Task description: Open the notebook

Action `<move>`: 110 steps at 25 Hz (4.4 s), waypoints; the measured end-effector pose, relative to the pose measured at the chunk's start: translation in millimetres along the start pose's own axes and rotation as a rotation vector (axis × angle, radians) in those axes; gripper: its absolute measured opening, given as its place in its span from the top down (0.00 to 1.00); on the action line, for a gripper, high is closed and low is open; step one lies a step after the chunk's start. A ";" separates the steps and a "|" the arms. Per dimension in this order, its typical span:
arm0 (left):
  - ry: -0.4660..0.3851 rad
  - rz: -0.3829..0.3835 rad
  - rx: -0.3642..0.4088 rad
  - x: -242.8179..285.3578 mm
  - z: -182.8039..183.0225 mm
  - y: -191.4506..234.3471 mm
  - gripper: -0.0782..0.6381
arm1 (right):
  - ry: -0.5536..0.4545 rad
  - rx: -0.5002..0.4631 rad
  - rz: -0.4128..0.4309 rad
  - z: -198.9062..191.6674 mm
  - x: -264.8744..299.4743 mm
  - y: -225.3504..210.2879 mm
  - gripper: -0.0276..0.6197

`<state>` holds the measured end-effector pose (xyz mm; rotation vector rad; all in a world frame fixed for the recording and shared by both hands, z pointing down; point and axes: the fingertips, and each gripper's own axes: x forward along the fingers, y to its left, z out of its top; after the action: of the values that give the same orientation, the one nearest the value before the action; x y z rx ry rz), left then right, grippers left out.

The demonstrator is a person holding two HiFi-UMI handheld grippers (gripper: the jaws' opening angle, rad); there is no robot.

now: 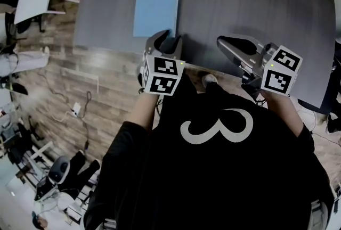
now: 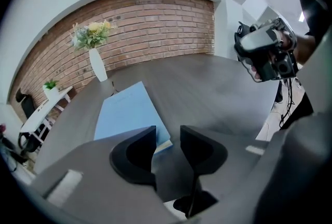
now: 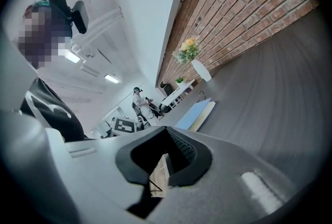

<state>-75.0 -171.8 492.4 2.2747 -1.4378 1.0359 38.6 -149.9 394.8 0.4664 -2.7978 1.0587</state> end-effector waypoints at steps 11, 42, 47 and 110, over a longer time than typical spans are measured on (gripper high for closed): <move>0.049 0.027 0.064 15.2 -12.8 7.0 0.67 | -0.006 0.012 -0.014 -6.6 -7.2 -5.5 0.95; 0.084 0.057 0.066 11.9 -14.6 23.7 0.84 | -0.005 -0.003 -0.008 -6.1 -14.3 -2.9 0.96; 0.061 0.076 0.043 -3.0 -3.1 28.2 0.85 | -0.017 -0.018 -0.006 -1.8 -20.0 2.2 0.96; -0.011 -0.201 -0.588 -37.9 -125.0 269.5 0.82 | -0.213 0.100 -0.246 18.1 144.3 32.6 0.95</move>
<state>-371.6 -205.5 514.9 1.9359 -1.2687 0.4573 -108.4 -173.9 391.5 0.9599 -2.7734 1.1570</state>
